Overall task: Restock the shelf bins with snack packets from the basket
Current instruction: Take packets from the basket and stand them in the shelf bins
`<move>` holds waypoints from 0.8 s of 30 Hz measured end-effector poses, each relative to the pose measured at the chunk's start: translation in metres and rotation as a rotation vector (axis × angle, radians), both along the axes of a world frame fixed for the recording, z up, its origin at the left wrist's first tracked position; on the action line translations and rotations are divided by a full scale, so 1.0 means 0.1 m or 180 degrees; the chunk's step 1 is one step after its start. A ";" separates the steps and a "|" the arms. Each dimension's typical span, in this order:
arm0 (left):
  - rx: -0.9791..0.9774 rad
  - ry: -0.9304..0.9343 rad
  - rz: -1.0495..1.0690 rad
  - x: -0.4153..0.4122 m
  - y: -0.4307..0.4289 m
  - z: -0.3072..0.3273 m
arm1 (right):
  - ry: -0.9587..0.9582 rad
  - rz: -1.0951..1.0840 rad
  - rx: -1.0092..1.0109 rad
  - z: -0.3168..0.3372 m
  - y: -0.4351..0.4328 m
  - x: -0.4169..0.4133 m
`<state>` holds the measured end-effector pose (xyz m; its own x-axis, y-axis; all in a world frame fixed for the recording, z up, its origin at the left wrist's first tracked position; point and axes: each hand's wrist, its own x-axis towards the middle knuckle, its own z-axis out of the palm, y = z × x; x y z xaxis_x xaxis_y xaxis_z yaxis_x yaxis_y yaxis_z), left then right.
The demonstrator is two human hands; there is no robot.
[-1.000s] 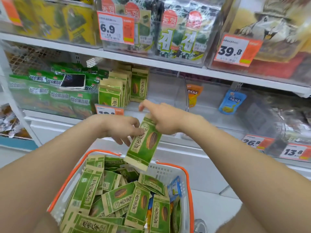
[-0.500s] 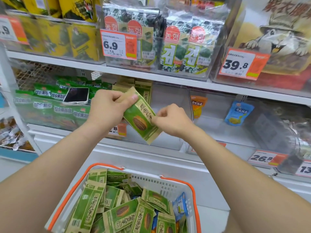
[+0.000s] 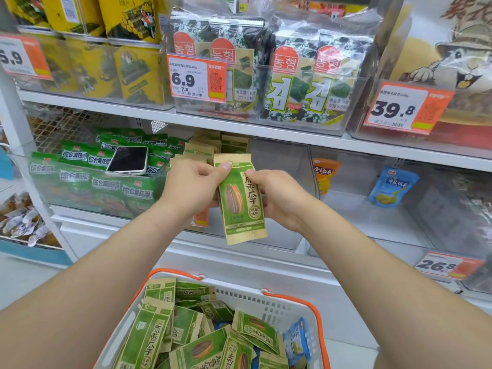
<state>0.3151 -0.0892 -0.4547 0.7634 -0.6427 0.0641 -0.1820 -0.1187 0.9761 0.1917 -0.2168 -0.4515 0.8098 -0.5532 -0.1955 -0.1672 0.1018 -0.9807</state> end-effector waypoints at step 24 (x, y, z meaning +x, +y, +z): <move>0.1957 -0.3497 0.0814 0.67 -0.21 -0.32 | 0.0117 -0.1439 -0.1779 -0.56 -0.72 1.00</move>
